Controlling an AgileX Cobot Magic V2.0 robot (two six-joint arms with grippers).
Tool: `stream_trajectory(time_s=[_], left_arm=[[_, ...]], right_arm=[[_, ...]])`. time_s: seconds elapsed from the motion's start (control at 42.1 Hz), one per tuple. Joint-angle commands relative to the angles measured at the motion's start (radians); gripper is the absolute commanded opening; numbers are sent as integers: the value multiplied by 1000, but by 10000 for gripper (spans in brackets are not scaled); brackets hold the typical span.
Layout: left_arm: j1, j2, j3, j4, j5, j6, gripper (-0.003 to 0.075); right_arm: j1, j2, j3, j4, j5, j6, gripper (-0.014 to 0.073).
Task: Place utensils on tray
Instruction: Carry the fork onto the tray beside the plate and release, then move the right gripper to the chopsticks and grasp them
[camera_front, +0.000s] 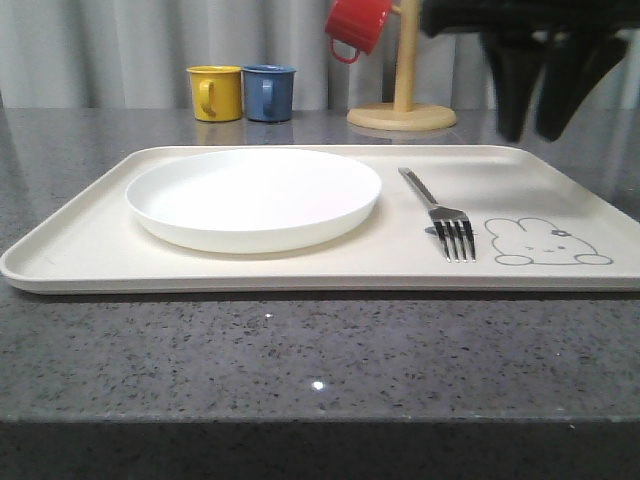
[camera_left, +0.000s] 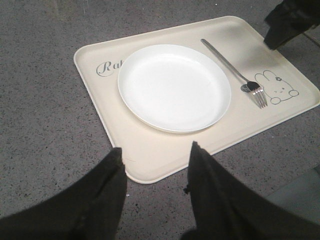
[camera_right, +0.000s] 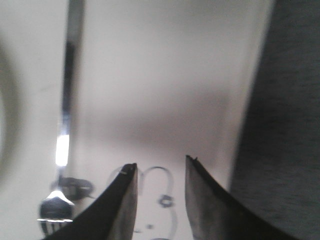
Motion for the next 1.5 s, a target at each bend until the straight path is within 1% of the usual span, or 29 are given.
stream_trajectory(time_s=[0.0, 0.095, 0.309, 0.475, 0.546, 0.641, 0.76, 0.903, 0.998, 1.473], left_arm=[[-8, 2, -23, -21, -73, 0, 295], [-8, 2, -23, -21, -73, 0, 295], [-8, 2, -23, -21, -73, 0, 295], [-8, 2, -23, -21, -73, 0, 295], [-8, 2, -23, -21, -73, 0, 295], [-8, 2, -23, -21, -73, 0, 295], [-8, 2, -23, -21, -73, 0, 295], [-8, 2, -23, -21, -73, 0, 295], [-8, 2, -23, -21, -73, 0, 295], [-8, 2, -23, -21, -73, 0, 295]], right_arm=[[-83, -102, -9, -68, 108, -81, 273], [-184, -160, 32, -62, 93, -144, 273], [-359, -223, 173, -60, 62, -266, 273], [-432, -222, 254, -53, 5, -392, 273], [-463, -221, 272, -36, -28, -422, 273], [-498, -219, 279, -10, -59, -425, 273], [-525, -205, 279, 23, -85, -435, 273], [-541, -171, 279, 108, -94, -537, 273], [-550, -147, 279, 152, -115, -562, 273], [-554, -88, 277, 109, -178, -564, 273]])
